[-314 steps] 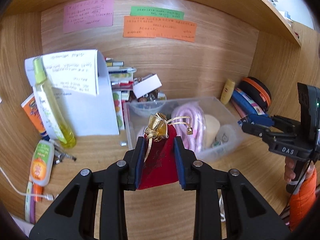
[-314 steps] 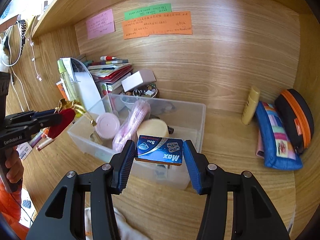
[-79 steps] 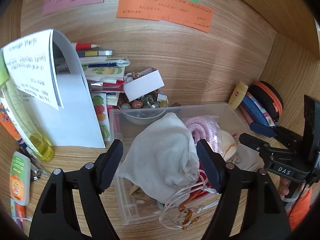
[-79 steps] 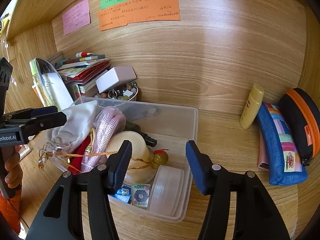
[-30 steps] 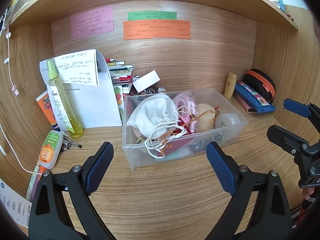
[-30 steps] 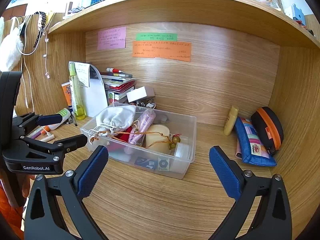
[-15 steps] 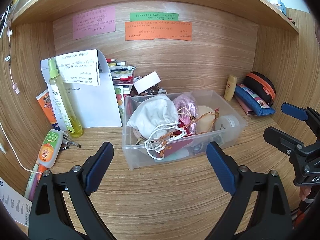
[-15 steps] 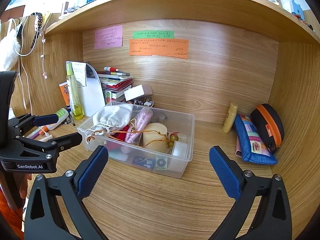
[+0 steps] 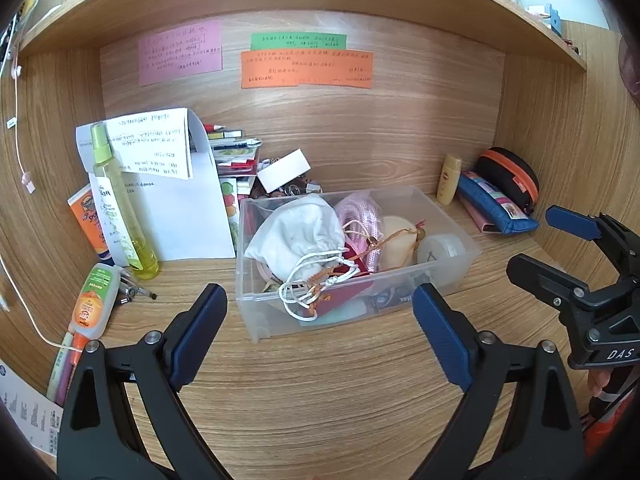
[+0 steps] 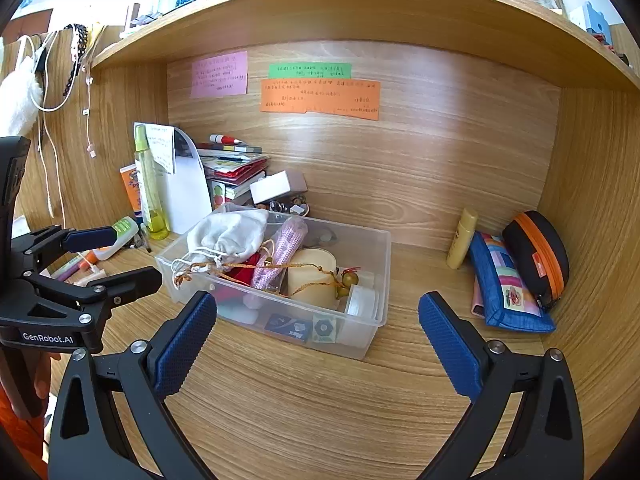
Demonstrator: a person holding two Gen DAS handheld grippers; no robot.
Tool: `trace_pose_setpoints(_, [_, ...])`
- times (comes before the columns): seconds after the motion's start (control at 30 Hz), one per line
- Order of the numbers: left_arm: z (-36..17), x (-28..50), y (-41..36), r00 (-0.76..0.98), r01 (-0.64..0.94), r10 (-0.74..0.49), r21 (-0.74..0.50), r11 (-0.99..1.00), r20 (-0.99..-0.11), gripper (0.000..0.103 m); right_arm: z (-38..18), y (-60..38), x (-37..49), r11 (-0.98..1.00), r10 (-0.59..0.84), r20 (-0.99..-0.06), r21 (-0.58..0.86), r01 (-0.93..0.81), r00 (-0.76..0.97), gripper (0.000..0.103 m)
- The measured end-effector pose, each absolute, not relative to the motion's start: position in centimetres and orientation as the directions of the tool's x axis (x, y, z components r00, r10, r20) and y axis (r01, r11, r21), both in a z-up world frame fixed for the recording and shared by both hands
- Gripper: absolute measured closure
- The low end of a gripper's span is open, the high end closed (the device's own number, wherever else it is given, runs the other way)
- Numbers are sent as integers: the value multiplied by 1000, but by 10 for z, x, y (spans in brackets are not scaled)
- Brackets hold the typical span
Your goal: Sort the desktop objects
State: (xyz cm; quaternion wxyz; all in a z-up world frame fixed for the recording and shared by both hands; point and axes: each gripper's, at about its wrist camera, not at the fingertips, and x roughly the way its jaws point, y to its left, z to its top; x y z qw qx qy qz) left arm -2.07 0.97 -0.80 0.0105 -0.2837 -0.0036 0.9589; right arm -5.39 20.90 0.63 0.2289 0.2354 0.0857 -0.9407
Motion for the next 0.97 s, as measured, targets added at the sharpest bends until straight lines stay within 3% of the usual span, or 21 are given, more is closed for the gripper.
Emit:
trace_pose_setpoints(0.1, [-6, -20, 10, -840, -22, 26, -14, -1000, -542, 3, 6, 209, -54, -880, -392, -483, -52, 473, -783, 2])
trace_pose_setpoints(0.97, [-14, -26, -1, -828, -1, 30, -53, -999, -560, 2, 1, 206, -61, -883, -381, -502, -50, 466, -776, 2])
